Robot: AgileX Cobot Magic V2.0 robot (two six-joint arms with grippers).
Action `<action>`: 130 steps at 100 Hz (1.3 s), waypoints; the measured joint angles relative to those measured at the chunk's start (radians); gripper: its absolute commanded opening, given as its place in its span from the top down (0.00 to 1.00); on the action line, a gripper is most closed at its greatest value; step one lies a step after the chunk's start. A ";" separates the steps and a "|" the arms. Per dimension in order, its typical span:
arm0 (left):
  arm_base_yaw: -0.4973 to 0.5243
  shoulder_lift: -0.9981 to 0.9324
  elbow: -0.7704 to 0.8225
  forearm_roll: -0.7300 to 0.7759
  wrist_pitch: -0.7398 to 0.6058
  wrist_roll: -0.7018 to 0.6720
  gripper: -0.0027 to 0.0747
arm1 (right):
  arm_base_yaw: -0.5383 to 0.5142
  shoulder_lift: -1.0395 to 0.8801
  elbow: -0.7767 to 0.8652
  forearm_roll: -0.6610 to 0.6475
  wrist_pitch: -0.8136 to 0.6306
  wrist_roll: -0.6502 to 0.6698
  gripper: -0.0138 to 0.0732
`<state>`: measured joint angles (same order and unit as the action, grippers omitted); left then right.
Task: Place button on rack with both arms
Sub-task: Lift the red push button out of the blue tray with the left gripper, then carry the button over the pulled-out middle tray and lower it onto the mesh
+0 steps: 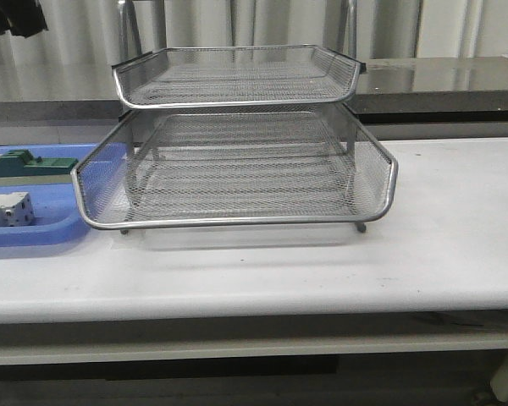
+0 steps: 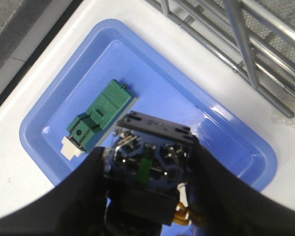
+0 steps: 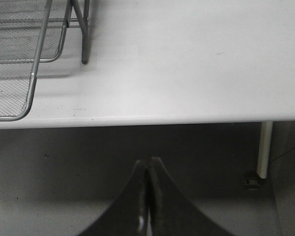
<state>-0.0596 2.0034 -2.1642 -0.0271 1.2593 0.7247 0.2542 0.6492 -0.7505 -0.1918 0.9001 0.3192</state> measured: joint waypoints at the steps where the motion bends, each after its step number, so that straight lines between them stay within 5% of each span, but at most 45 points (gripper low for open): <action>1: 0.000 -0.006 0.013 0.000 0.000 0.000 0.96 | 0.000 0.000 0.000 0.000 0.000 0.000 0.92; 49: -0.086 -0.300 0.342 -0.117 0.002 -0.004 0.96 | 0.000 0.000 0.000 0.000 0.000 0.000 0.92; 91: -0.389 -0.256 0.354 -0.147 0.002 -0.004 0.96 | 0.000 0.000 0.000 0.000 0.000 0.000 0.92; 130: -0.529 -0.081 0.354 -0.147 -0.028 -0.006 0.96 | 0.000 0.000 0.000 0.000 0.000 0.000 0.92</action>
<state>-0.5889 1.9226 -1.8099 -0.1740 1.2315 0.7192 0.2542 0.6492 -0.7505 -0.1918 0.9001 0.3192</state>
